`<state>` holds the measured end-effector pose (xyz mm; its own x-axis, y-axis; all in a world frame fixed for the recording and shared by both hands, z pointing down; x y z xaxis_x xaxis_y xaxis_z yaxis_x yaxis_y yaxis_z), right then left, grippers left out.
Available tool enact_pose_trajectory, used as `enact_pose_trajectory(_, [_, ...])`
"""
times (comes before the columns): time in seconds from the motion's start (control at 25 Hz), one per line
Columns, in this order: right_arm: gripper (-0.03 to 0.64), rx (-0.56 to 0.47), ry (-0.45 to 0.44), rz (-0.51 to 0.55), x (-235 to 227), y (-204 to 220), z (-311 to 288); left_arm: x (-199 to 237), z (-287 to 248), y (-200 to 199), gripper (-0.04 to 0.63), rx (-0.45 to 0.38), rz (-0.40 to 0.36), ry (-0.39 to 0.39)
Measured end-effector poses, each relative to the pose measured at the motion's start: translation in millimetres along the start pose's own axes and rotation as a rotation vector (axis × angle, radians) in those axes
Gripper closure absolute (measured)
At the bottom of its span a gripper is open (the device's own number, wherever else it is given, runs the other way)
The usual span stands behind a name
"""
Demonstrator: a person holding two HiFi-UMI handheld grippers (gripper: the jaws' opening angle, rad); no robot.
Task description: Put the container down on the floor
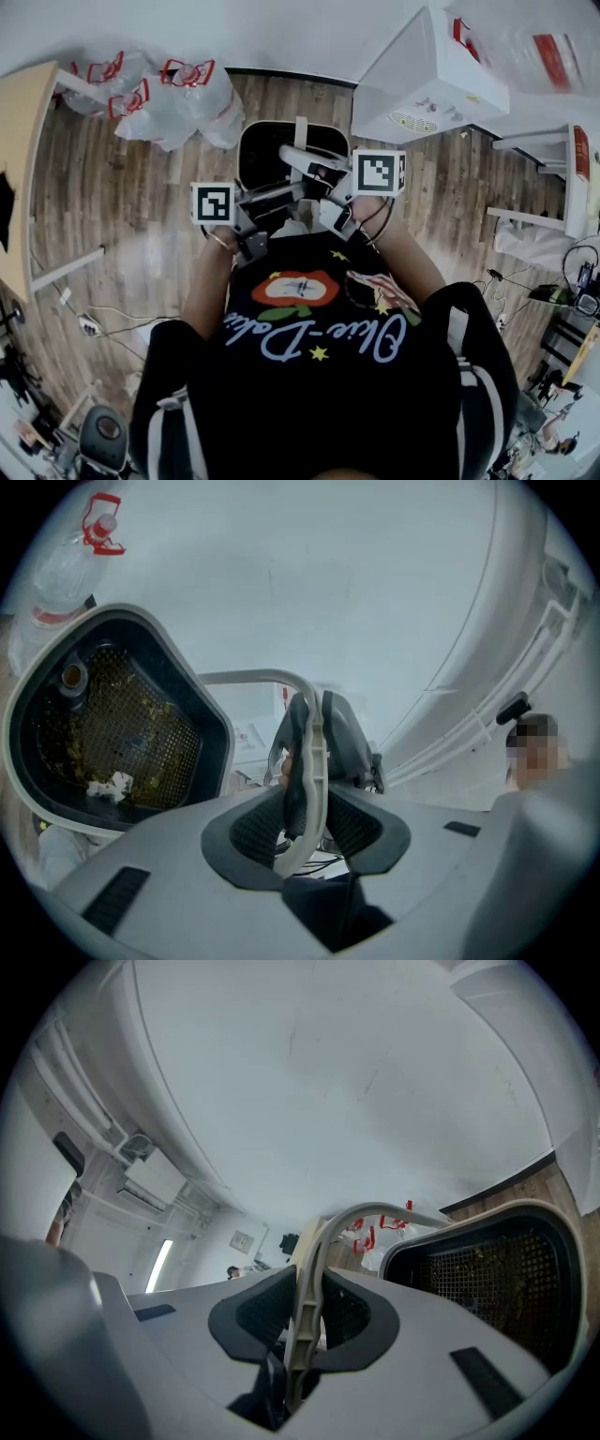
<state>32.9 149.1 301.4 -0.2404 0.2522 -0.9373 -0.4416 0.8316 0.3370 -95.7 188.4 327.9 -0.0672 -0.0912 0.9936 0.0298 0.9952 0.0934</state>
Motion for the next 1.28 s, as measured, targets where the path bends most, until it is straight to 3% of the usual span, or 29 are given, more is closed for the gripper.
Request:
enact_pose_trajectory(0.6, [0.554, 0.12, -0.044, -0.01, -31.5, -69.9, -47.0, 14.8, -5.4, -70.1, 0.474, -0.134, 0.029, -0.044])
enact_pose_trajectory(0.96, [0.555, 0.183, -0.086, -0.002, -54.8, -120.5, -51.7, 22.5, -37.3, -110.9, 0.476, -0.206, 0.02, -0.05])
enact_pose_trajectory(1.28, [0.555, 0.227, -0.044, -0.043, -80.6, -155.9, -61.1, 36.6, -53.4, -146.3, 0.479, -0.245, 0.046, -0.065])
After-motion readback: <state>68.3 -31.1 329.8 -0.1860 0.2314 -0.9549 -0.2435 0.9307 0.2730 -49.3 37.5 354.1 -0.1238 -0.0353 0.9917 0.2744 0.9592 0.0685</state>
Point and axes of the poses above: the fingertips, and each gripper's own axes: z backward along the fingers, x to its left, y out of its underside, the point moved 8 cm from there along z, backward along the fingers, and after that the axes turned 1 degree about x, right-handed, at the moved point
